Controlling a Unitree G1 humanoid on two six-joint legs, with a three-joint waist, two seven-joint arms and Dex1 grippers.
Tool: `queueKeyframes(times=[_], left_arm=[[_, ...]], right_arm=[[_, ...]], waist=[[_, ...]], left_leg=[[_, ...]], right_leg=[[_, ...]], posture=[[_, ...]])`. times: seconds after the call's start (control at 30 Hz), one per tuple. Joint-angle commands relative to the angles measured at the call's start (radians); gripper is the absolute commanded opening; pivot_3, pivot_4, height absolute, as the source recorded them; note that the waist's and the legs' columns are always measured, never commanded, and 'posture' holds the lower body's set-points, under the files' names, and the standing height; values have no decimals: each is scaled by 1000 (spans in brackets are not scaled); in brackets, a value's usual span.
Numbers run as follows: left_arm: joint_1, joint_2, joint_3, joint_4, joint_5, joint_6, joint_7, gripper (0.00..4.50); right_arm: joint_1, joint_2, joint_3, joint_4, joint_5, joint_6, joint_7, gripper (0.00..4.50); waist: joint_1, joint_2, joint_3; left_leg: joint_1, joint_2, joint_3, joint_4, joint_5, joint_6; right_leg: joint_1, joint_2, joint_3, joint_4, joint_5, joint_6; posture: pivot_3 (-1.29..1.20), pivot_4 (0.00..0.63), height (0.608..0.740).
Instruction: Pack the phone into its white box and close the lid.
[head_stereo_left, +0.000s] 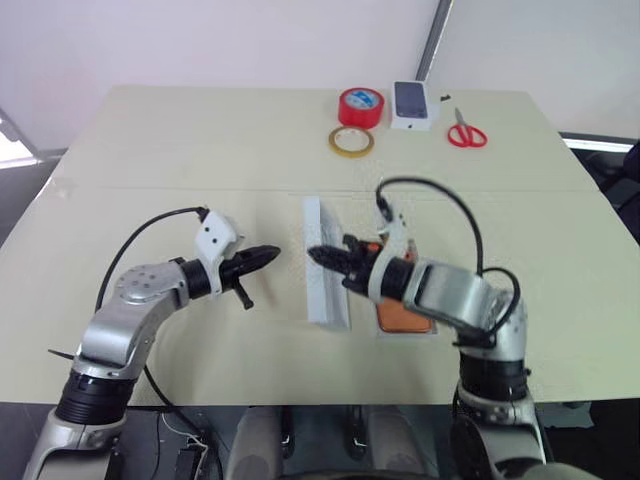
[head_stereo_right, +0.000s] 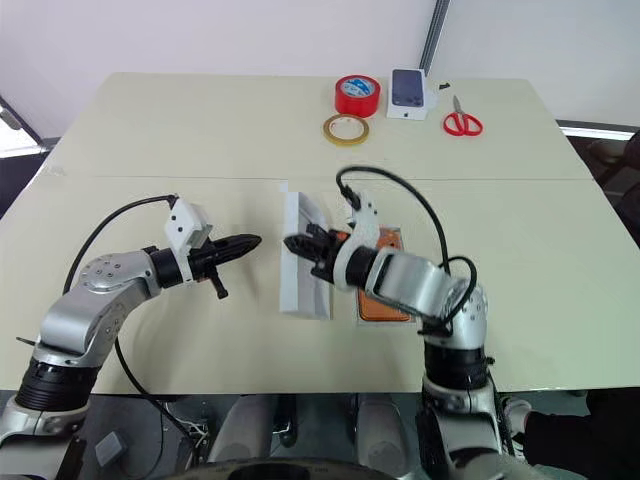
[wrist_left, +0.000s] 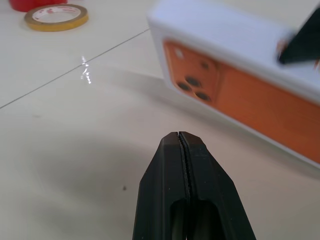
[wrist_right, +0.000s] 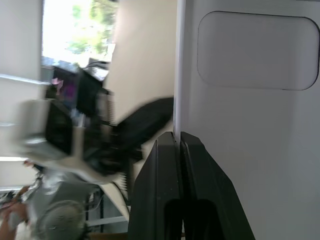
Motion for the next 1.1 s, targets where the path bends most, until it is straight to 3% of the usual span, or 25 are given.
queueKeyframes(times=[0.03,0.07,0.2,0.33,0.5,0.67,0.77,0.93,1.1], left_arm=[[-9,-22,-50,-70,2,4,-5,0],[-13,-33,-70,-78,2,9,-4,0],[-45,-89,-166,-70,27,19,-1,0],[-89,-140,-227,-22,53,27,3,0],[-140,-206,-274,34,78,27,10,0],[-181,-263,-315,84,104,19,5,0],[-196,-288,-327,101,120,15,9,0],[-197,-291,-263,77,102,59,39,0],[-173,-207,-197,30,99,135,53,0]], right_arm=[[10,-68,-45,1,17,13,5,29],[7,-92,-54,15,17,23,22,29],[-32,-167,-69,37,17,48,88,1968],[-145,-436,-41,71,17,158,276,4056],[-215,-704,-15,93,-37,210,418,4056],[-207,-820,20,90,-368,233,624,4056],[-185,-893,111,-9,-619,196,800,3231],[-145,-991,240,-117,-1012,2,1062,674],[-96,-1044,334,-123,-1316,-163,1241,674]], waist=[[2,1,-1],[2,1,-1],[1,1,-1],[2,3,1],[5,3,0],[6,3,0],[6,3,0],[5,3,0],[3,3,0]], left_leg=[[1,0,0,0,0,0],[2,0,0,0,0,0],[3,1,0,-1,0,0],[2,0,0,0,0,0],[2,1,0,-1,-1,1],[2,1,-1,0,-1,1],[2,1,0,0,-1,1],[0,1,-1,0,-1,1],[0,1,-1,0,-1,1]], right_leg=[[1,0,0,0,0,0],[2,0,0,0,0,0],[2,0,0,0,0,0],[1,0,1,0,0,0],[0,2,1,0,-1,0],[1,3,1,0,-1,0],[0,2,1,0,-1,1],[-1,3,1,0,-1,1],[-2,3,1,0,-1,1]], posture=[[0,150,740],[0,150,740],[0,150,740],[0,150,740],[0,150,740],[0,150,740],[0,150,740],[0,150,740],[0,150,740]])
